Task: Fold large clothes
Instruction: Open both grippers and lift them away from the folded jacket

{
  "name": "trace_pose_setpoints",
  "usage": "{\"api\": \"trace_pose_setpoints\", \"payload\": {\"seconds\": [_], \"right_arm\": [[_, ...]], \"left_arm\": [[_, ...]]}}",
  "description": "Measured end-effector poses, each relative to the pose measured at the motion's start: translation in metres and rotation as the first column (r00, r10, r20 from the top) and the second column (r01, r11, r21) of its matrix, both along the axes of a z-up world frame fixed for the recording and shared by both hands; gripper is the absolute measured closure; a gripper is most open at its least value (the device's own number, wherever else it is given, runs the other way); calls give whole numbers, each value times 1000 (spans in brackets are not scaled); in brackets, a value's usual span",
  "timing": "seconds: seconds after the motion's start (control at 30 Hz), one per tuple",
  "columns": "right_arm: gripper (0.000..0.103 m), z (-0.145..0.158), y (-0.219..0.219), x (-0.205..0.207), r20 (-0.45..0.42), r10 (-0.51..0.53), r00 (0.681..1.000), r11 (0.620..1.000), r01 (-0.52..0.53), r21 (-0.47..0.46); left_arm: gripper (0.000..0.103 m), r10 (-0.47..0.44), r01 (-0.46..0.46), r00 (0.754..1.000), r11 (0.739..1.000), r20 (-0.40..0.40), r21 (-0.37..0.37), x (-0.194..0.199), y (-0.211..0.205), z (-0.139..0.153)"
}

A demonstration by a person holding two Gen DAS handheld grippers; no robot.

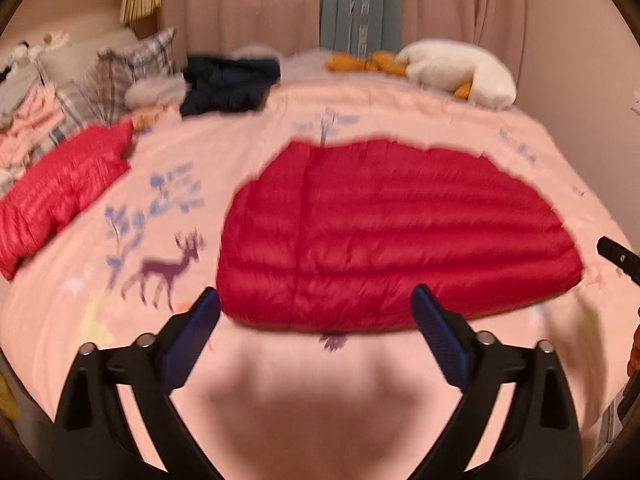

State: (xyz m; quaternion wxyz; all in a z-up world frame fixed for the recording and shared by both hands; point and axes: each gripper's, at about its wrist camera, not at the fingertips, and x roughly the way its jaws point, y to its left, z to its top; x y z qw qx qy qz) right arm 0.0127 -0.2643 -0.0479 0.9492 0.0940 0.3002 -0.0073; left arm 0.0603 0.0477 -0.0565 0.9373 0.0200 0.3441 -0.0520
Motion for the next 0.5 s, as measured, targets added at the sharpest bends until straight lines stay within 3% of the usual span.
{"api": "trace_pose_setpoints", "payload": {"seconds": [0.07,0.27,0.4,0.5], "right_arm": [[2,23,7,-9,30,20,999,1000,-19,-15],[2,75,28,-28,67,17,998,996,-11,-83],[2,88,42,-38,61,36,997,991,-28,-129],[2,90,49,-46,62,28,998,992,-20,-126]], "left_arm": [[4,-7,7,999,1000,32,5,-5,-4,22],[1,-5,6,992,1000,124,-10,-27,-17,88],[1,-2,-2,986,1000,166,26,-45,-32,116],[1,-2,-9,987,997,161,71,-53,-43,120]]}}
